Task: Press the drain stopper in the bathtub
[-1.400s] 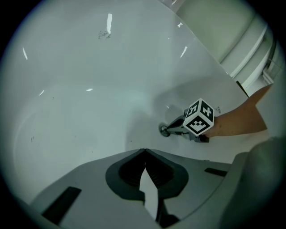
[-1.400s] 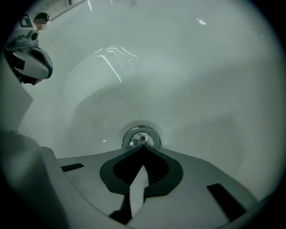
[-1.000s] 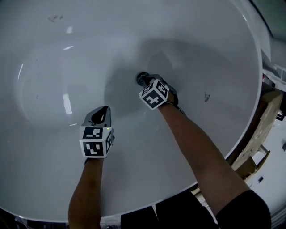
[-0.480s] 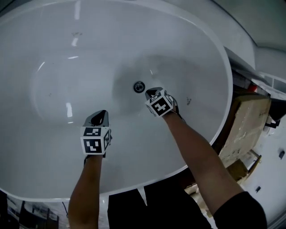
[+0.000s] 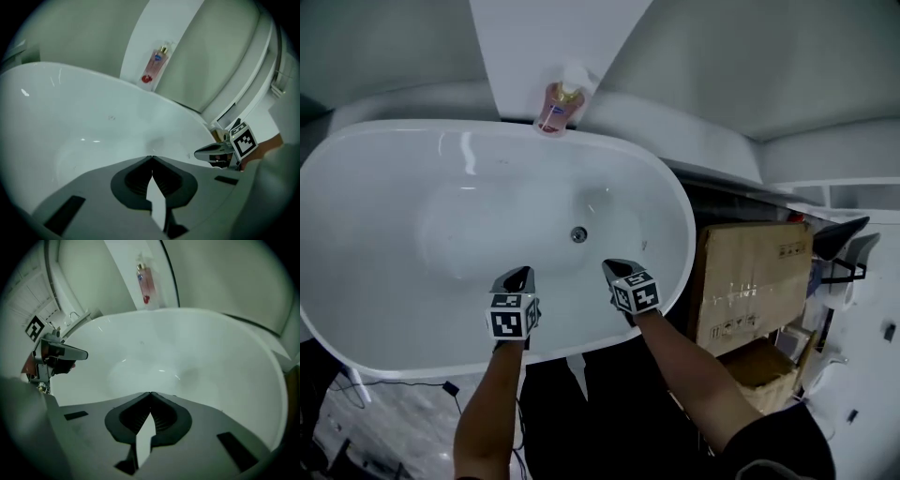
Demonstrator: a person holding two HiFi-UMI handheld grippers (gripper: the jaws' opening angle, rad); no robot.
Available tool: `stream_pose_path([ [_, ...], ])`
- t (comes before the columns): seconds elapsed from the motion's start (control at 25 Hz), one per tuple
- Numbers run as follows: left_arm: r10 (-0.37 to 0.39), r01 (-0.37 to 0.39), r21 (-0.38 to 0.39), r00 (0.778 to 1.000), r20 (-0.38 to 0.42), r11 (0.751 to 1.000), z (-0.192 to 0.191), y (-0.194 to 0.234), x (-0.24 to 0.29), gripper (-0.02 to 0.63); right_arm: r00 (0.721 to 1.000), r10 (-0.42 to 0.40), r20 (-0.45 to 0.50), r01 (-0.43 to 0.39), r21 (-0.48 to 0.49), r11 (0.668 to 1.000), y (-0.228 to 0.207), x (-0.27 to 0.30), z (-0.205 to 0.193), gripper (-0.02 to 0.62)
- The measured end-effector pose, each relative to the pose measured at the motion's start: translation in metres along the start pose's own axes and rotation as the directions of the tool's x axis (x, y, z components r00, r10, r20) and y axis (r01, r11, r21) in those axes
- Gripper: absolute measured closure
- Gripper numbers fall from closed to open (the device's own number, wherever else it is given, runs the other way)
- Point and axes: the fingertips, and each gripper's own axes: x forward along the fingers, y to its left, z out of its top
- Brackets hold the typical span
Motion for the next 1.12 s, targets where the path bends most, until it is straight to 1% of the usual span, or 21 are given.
stream_pose_path([
  [0.08,-0.011,0.011,0.017,1.000,0.029,1.000,0.018,-0.022,-0.039,0.594,1.000,0.001,0.028,-0.001,-0.002,1.000,0.008,-0.042,0.017,0.580],
  [0.2,-0.018,0.017,0.058,0.999,0.030,0.998,0.025,-0.054,-0.092,0.594,0.998,0.013,0.054,-0.013,0.005,1.000,0.025,-0.099,0.025,0.581],
  [0.32,0.003,-0.008,0.085,0.998,0.063,0.996,0.043,-0.067,-0.124,0.594,0.994,0.036,0.100,-0.032,-0.043,0.999,0.041,-0.131,0.052,0.580],
  [0.4,0.016,-0.023,0.076,0.996,0.088,0.997,0.046,-0.074,-0.143,0.594,0.989,0.066,0.129,-0.057,-0.068,0.996,0.056,-0.152,0.061,0.580],
  [0.56,0.027,-0.033,0.049,0.993,0.116,0.998,0.039,-0.094,-0.191,0.594,0.975,0.128,0.181,-0.118,-0.065,0.991,0.090,-0.201,0.053,0.580],
  [0.68,0.043,-0.049,0.038,0.990,0.137,0.998,0.046,-0.101,-0.216,0.594,0.964,0.147,0.223,-0.137,-0.063,0.989,0.106,-0.236,0.069,0.581],
  [0.76,0.046,-0.053,0.041,0.986,0.158,0.998,0.053,-0.111,-0.232,0.594,0.953,0.161,0.258,-0.149,-0.067,0.987,0.111,-0.256,0.080,0.580],
  [0.88,0.051,-0.069,0.081,0.978,0.201,0.994,0.071,-0.126,-0.254,0.594,0.929,0.180,0.323,-0.160,-0.086,0.983,0.115,-0.285,0.100,0.581],
  [1.0,0.053,-0.082,0.101,0.964,0.259,0.991,0.092,-0.143,-0.278,0.594,0.904,0.188,0.385,-0.148,-0.132,0.980,0.118,-0.311,0.119,0.581],
  [1.12,0.057,-0.094,0.108,0.951,0.305,0.990,0.109,-0.158,-0.297,0.594,0.878,0.184,0.441,-0.132,-0.145,0.980,0.115,-0.333,0.132,0.581],
])
